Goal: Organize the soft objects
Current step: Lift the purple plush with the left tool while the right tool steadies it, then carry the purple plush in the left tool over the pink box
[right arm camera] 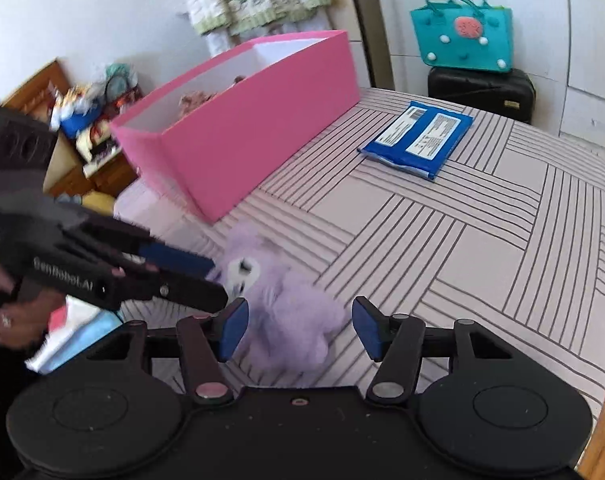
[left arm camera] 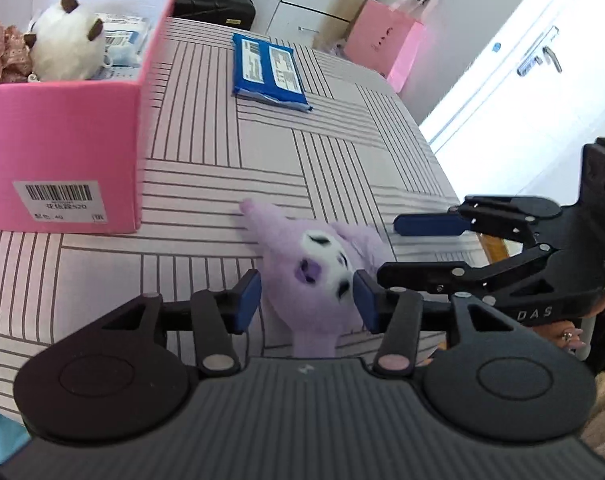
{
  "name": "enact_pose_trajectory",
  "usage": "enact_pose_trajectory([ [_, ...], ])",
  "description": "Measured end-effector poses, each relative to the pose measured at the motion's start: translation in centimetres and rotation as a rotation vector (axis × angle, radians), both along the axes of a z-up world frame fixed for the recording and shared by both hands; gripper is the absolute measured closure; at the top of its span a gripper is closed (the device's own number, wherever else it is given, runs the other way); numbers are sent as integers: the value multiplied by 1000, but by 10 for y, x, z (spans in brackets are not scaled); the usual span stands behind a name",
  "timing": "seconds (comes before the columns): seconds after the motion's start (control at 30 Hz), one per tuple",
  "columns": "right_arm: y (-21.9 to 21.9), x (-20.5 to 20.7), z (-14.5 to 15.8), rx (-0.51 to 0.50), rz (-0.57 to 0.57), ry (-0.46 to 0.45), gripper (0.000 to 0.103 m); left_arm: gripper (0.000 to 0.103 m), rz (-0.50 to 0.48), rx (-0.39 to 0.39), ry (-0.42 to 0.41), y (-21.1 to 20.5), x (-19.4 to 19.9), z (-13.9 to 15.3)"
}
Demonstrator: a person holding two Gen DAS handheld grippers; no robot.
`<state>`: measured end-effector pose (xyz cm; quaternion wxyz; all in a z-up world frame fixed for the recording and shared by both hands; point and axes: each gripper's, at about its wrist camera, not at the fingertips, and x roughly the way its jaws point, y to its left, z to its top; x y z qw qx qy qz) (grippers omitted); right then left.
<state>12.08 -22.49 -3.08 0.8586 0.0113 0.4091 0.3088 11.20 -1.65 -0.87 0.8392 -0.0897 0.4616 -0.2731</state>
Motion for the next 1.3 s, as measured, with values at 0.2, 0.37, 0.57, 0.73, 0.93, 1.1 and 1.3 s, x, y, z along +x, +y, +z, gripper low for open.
enact_pose_trajectory([
  [0.2, 0, -13, -4, -40, 39, -40, 39, 65, -13, 20, -45, -8, -1, 0],
  [0.37, 6, -8, -17, -19, 29, -8, 43, 68, -19, 63, -106, -13, -7, 3],
  [0.57, 18, -10, -17, -42, 13, -55, 50, 68, -12, 74, -129, -11, -4, 5],
  [0.73, 24, -5, -23, -66, -19, -58, 50, 70, 5, 96, -152, -12, 0, 2],
  [0.93, 29, -4, -17, -78, -55, -72, 57, 71, -9, 80, -169, -8, -1, 12],
  [1.1, 33, -7, 0, -67, -79, -74, 57, 71, -15, 74, -207, 0, -6, 27],
  [1.3, 50, -11, 25, -84, -73, -116, 55, 70, -14, 69, -264, 18, -13, 51],
])
